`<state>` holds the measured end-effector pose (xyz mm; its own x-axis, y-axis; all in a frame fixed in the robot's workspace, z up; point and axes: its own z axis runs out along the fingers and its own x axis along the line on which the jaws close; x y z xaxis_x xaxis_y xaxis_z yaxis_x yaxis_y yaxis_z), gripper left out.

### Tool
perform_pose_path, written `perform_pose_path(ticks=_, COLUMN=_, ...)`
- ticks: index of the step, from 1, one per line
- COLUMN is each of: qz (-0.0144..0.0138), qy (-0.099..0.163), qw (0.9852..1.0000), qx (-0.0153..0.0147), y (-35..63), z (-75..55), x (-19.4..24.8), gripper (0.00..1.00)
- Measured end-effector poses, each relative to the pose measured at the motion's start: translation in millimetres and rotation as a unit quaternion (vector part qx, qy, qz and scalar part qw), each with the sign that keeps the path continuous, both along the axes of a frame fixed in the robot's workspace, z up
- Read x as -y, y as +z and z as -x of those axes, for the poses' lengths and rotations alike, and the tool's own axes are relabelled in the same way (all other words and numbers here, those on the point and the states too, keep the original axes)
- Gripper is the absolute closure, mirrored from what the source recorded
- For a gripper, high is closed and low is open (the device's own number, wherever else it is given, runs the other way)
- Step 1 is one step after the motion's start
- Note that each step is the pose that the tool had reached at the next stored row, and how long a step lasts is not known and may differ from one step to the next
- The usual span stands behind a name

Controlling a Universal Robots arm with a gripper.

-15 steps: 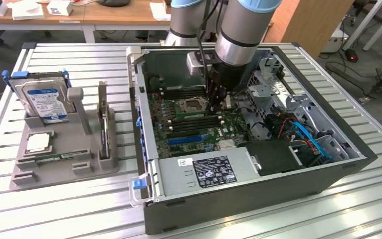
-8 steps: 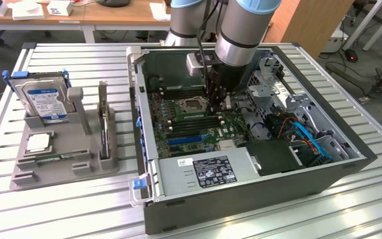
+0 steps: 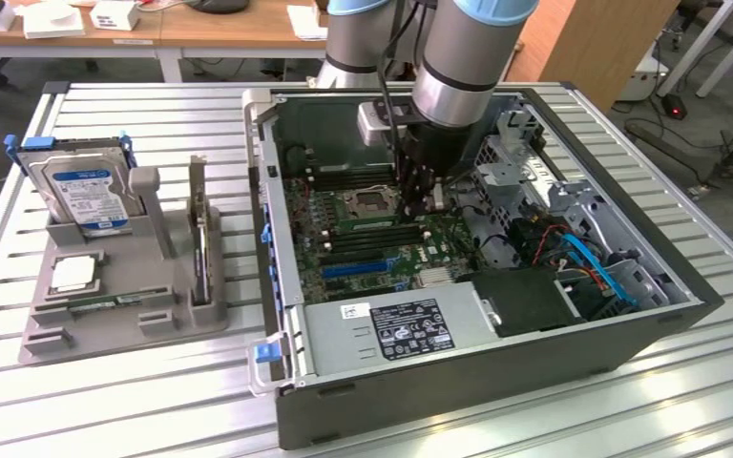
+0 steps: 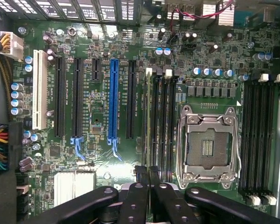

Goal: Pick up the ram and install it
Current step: 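Insert the ram into the slot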

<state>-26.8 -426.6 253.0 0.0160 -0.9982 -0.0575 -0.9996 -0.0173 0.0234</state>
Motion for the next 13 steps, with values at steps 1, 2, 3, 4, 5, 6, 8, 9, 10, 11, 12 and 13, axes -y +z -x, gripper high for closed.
perform_pose_path(ticks=1, qz=0.0000, qy=0.000, qw=1.0000, qx=0.0000, y=0.0, z=0.0, x=0.0, gripper=0.89)
perform_pose_path(ticks=2, qz=0.0001, qy=0.000, qw=1.0000, qx=0.0000, y=-0.1, z=0.0, x=0.0, gripper=0.89)
perform_pose_path(ticks=3, qz=0.0002, qy=0.000, qw=1.0000, qx=0.0000, y=-0.3, z=0.0, x=0.0, gripper=0.89)
perform_pose_path(ticks=4, qz=0.0002, qy=0.000, qw=1.0000, qx=0.0000, y=-0.5, z=0.0, x=0.0, gripper=0.89)
perform_pose_path(ticks=5, qz=0.0004, qy=0.000, qw=1.0000, qx=0.0000, y=-0.8, z=0.0, x=0.0, gripper=0.89)
perform_pose_path(ticks=6, qz=0.0005, qy=0.000, qw=1.0000, qx=0.0000, y=-1.1, z=0.0, x=0.0, gripper=0.89)
perform_pose_path(ticks=8, qz=0.0010, qy=0.000, qw=1.0000, qx=0.0000, y=-1.5, z=0.1, x=0.0, gripper=0.89)
perform_pose_path(ticks=9, qz=0.0010, qy=0.000, qw=1.0000, qx=0.0000, y=-1.8, z=0.2, x=0.0, gripper=0.89)
perform_pose_path(ticks=10, qz=0.0010, qy=0.000, qw=1.0000, qx=0.0000, y=-2.1, z=0.3, x=0.0, gripper=0.89)
perform_pose_path(ticks=11, qz=0.0009, qy=0.000, qw=1.0000, qx=0.0000, y=-2.5, z=0.4, x=0.0, gripper=0.89)
perform_pose_path(ticks=12, qz=0.0010, qy=0.000, qw=1.0000, qx=0.0000, y=-2.8, z=0.5, x=0.0, gripper=0.89)
perform_pose_path(ticks=13, qz=0.0012, qy=0.000, qw=1.0000, qx=0.0000, y=-2.9, z=0.6, x=0.0, gripper=0.89)
